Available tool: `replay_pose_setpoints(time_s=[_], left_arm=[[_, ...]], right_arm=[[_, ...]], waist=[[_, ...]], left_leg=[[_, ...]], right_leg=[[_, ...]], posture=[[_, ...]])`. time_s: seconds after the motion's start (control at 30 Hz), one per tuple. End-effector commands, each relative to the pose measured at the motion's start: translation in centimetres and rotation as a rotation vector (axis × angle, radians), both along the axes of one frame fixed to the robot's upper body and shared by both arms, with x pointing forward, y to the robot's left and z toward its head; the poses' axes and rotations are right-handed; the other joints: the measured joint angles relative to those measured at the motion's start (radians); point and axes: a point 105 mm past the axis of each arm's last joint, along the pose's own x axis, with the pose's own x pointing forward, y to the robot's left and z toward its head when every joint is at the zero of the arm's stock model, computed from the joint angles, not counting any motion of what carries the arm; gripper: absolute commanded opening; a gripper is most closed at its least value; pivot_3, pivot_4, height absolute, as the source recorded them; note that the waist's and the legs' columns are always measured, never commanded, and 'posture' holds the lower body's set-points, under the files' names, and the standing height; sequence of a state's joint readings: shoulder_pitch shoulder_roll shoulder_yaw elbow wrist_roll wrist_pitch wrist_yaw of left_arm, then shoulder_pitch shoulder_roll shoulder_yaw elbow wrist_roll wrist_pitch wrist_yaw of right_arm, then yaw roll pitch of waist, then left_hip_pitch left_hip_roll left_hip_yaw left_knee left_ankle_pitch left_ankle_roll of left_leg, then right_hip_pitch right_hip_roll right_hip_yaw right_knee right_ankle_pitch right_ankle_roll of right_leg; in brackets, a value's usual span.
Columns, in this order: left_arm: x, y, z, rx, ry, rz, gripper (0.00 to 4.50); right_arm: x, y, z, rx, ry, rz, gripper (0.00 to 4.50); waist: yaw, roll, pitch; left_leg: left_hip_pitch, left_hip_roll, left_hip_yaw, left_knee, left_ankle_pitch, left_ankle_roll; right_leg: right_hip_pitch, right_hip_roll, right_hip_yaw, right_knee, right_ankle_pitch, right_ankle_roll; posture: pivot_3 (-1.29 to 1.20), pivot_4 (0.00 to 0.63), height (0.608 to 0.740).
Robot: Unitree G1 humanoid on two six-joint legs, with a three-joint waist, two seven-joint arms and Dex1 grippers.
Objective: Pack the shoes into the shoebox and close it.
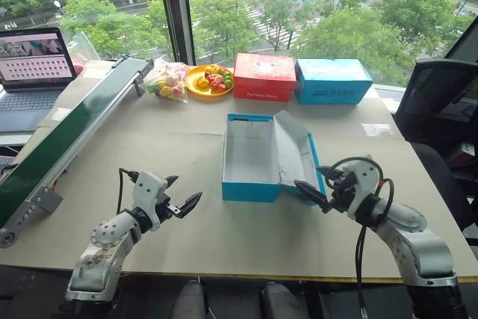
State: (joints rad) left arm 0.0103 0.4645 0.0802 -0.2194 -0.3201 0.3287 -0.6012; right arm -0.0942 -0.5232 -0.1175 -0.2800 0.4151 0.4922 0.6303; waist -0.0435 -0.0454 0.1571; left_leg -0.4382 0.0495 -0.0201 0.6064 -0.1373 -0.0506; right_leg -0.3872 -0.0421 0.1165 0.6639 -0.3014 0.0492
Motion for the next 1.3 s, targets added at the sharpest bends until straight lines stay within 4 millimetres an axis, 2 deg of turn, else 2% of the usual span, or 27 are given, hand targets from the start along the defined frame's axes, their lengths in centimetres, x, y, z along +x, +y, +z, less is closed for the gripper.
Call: replay_pose_setpoints(time_s=[0.03, 0.13, 0.23, 0.33, 0.4, 0.47, 0.57, 0.63, 0.73, 0.83, 1.03, 1.3], left_arm=[[0.5, 1.1, 1.7, -0.014, -0.043, 0.011, 4.50], [2.9, 6.2, 4.7, -0.001, -0.095, 0.146, 4.50], [5.5, 10.5, 8.4, 0.102, -0.195, 0.337, 4.50], [6.9, 12.8, 11.3, 0.093, -0.236, 0.457, 4.50], [7.3, 14.1, 12.8, 0.099, -0.265, 0.520, 4.50], [7.5, 15.2, 13.5, 0.115, -0.270, 0.564, 4.50], [7.0, 18.5, 14.5, 0.051, -0.285, 0.675, 4.50], [6.5, 20.3, 14.6, 0.066, -0.304, 0.730, 4.50], [6.0, 21.3, 14.1, 0.060, -0.299, 0.729, 4.50], [5.2, 21.9, 13.1, -0.014, -0.274, 0.691, 4.50], [4.8, 22.2, 12.0, -0.047, -0.245, 0.647, 4.50], [4.7, 24.2, 10.1, -0.067, -0.202, 0.695, 4.50]], right_arm=[[0.8, -0.6, 2.2, 0.038, -0.070, -0.018, 4.41], [2.6, -1.5, 6.3, 0.162, -0.133, -0.051, 4.41], [3.8, -0.7, 8.7, 0.150, -0.181, -0.029, 4.41], [5.5, 0.4, 10.9, 0.072, -0.285, -0.053, 4.41], [6.3, 1.9, 12.1, 0.056, -0.339, -0.040, 4.41], [6.5, 3.3, 12.8, 0.057, -0.363, 0.001, 4.41], [5.2, 7.9, 12.7, 0.060, -0.320, 0.226, 4.41], [4.1, 9.9, 12.3, 0.094, -0.262, 0.342, 4.41], [3.6, 11.2, 11.9, 0.118, -0.238, 0.394, 4.41], [3.3, 12.3, 10.5, 0.085, -0.223, 0.425, 4.41], [4.0, 12.2, 9.3, 0.038, -0.232, 0.394, 4.41], [4.7, 11.8, 8.9, 0.031, -0.245, 0.338, 4.41]], waist=[[0.000, 0.000, 0.000], [-0.004, 0.001, 0.003], [-0.003, 0.002, 0.005], [-0.002, 0.002, 0.005], [-0.001, 0.002, 0.005], [-0.001, 0.002, 0.005], [-0.004, 0.002, 0.005], [-0.008, 0.002, 0.005], [-0.003, 0.003, 0.005], [0.004, 0.003, 0.005], [0.009, 0.003, 0.006], [-0.001, 0.003, 0.006]], left_leg=[[0.000, 0.000, 0.000, 0.000, 0.000, 0.000], [0.000, 0.000, 0.000, 0.001, 0.000, 0.000], [0.000, 0.001, -0.004, 0.001, 0.001, 0.001], [0.000, 0.000, -0.005, 0.002, 0.001, 0.001], [0.000, -0.001, -0.004, 0.001, 0.001, 0.001], [-0.003, -0.001, -0.004, 0.000, 0.000, 0.001], [-0.006, 0.000, -0.005, 0.000, -0.002, 0.002], [-0.008, 0.000, -0.004, 0.000, -0.002, 0.002], [-0.008, 0.000, -0.005, 0.000, -0.002, 0.002], [-0.008, 0.000, -0.005, 0.002, -0.002, 0.002], [-0.007, 0.000, -0.007, 0.003, -0.001, 0.001], [-0.007, 0.001, -0.007, 0.002, -0.001, 0.001]], right_leg=[[0.000, 0.000, 0.000, 0.000, 0.000, 0.000], [-0.001, 0.000, 0.000, 0.001, 0.000, 0.000], [-0.001, 0.004, 0.000, 0.001, 0.001, 0.004], [0.000, 0.004, -0.001, 0.000, 0.000, 0.005], [0.000, 0.003, 0.000, 0.000, 0.001, 0.004], [-0.003, 0.003, -0.001, 0.000, 0.003, 0.001], [-0.006, 0.003, -0.002, 0.001, 0.003, 0.000], [-0.009, 0.003, -0.002, 0.001, 0.003, 0.000], [-0.009, 0.002, -0.003, 0.002, 0.003, 0.000], [-0.007, 0.001, -0.005, 0.002, 0.003, 0.000], [-0.004, 0.001, -0.010, 0.002, 0.003, -0.001], [-0.004, 0.000, -0.011, 0.002, 0.003, -0.001]], posture=[[0.00, 0.150, 0.739], [0.00, 0.150, 0.739], [0.00, 0.150, 0.739], [0.00, 0.150, 0.739], [0.00, 0.150, 0.739], [0.00, 0.150, 0.739], [0.00, 0.150, 0.739], [0.00, 0.150, 0.739], [0.00, 0.150, 0.739], [0.00, 0.150, 0.739], [0.00, 0.150, 0.739], [0.00, 0.150, 0.739]])
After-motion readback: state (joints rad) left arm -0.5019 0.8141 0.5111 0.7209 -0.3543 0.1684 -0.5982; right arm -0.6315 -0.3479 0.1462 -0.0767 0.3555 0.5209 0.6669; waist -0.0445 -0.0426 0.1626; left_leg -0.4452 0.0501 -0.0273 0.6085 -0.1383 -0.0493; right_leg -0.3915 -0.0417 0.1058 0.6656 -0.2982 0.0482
